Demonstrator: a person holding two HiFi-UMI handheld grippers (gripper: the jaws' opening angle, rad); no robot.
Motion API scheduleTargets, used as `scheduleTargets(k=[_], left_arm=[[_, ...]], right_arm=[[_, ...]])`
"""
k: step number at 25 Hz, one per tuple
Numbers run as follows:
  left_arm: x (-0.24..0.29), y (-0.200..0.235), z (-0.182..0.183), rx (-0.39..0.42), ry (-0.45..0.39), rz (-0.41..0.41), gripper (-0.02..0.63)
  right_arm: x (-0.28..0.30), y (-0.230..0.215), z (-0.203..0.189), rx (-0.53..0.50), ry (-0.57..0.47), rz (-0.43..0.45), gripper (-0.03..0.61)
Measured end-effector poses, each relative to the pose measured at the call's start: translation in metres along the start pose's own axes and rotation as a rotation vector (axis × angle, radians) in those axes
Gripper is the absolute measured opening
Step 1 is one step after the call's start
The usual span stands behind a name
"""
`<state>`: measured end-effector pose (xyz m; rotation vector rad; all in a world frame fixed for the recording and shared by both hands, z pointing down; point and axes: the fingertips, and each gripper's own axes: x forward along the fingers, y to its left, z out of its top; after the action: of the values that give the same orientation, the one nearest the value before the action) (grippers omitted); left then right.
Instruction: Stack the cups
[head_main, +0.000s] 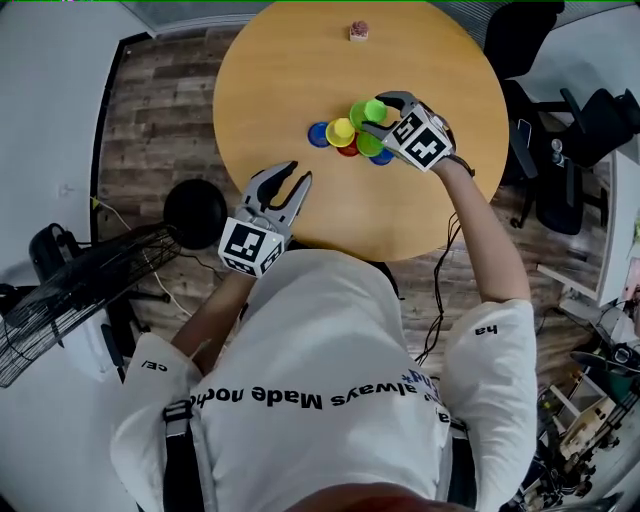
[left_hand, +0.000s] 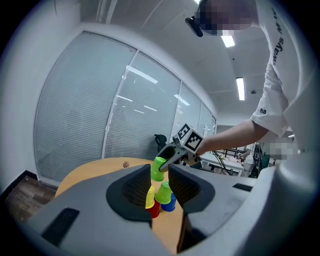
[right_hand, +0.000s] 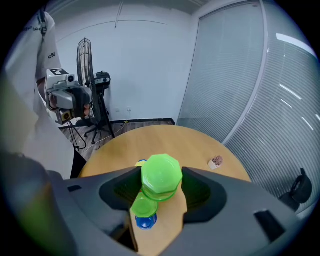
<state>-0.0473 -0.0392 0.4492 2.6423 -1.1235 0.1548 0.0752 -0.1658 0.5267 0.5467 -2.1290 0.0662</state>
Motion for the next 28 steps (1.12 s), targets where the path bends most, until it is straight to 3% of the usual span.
scheduleTargets(k=[11,18,23,28], left_arm=[[0.008,-0.013,0.001,0.008,0.002,-0.019,0.126],[0.005,-0.015,0.002,0.009,0.004,-0.015,0.126],[0.006,-0.016,0.008,0.013,-0.002,-0.016,0.126],[0.007,-0.016,0.026,0.019,-0.038,-0.027,0.121]], right_arm=[[0.008,0.03,-0.022,0.015,0.009,0.036,0.262],[0.01,0.032,-0.015,0.03,-0.025,0.036,0.273],[-0.017,0.026,0.002,0.068,-0.113,0.006,0.281],[-0.071,0.023,0.027,0.146,-0.263,-0.098,0.279]])
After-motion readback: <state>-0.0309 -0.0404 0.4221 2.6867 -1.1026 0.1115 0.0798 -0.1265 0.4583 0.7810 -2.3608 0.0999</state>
